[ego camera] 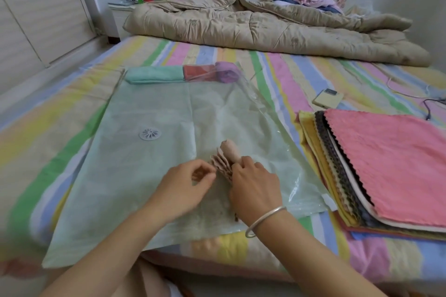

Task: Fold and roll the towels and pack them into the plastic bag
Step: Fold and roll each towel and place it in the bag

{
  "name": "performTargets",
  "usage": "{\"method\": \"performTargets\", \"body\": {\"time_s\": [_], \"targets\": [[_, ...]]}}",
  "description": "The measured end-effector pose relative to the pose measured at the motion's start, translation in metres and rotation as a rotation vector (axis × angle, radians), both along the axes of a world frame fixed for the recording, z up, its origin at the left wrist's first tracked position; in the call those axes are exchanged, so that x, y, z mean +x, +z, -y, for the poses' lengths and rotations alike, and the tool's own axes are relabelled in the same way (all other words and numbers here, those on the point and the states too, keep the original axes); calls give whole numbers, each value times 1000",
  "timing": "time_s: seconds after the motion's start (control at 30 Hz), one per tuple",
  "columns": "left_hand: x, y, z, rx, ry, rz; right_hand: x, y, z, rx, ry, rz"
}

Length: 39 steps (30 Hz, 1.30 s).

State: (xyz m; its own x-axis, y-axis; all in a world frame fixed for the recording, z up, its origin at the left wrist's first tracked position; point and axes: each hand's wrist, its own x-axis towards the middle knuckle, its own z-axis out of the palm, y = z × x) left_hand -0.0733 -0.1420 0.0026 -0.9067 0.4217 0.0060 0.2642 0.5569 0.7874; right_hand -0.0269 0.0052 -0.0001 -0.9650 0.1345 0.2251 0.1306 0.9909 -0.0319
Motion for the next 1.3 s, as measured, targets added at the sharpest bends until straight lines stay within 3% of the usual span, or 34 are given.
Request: {"method": "performTargets", "body": {"time_s": [0.07,0.17,0.27,0.43,0.57,0.73,0.9,1.03,1.13,1.2,1.3], "targets": [[3,-9,14,-275,-197,-288,3,-4,-2,43,3,-44],[9,-16,26,-497,-448,-388,4,3,-13,31,24,-41],[10,-19,30,-529,-500,-551,3,10,-39,-296,-39,116],[7,-15,33,-508,-529,-532,18,34,-74,-1000,-105,98],[10,-16,36,-519,-553,-653,37,45,-86,-1222,-84,65],[20,-26,32,-666,-561,-751,51,45,-87,-1183,-89,57],[26,-11,25,-434,-297,-733,60,50,-89,-1177,-53,-2],[26,15,17,-311,-118,-387,70,66,-79,-1173,74,-89],[20,27,9,-87,-52,33,81,75,-70,-1076,261,-90],[16,33,7,77,-29,283,87,73,-66,-854,362,-41],[11,41,7,191,14,298,85,53,-67,-363,322,143]]}}
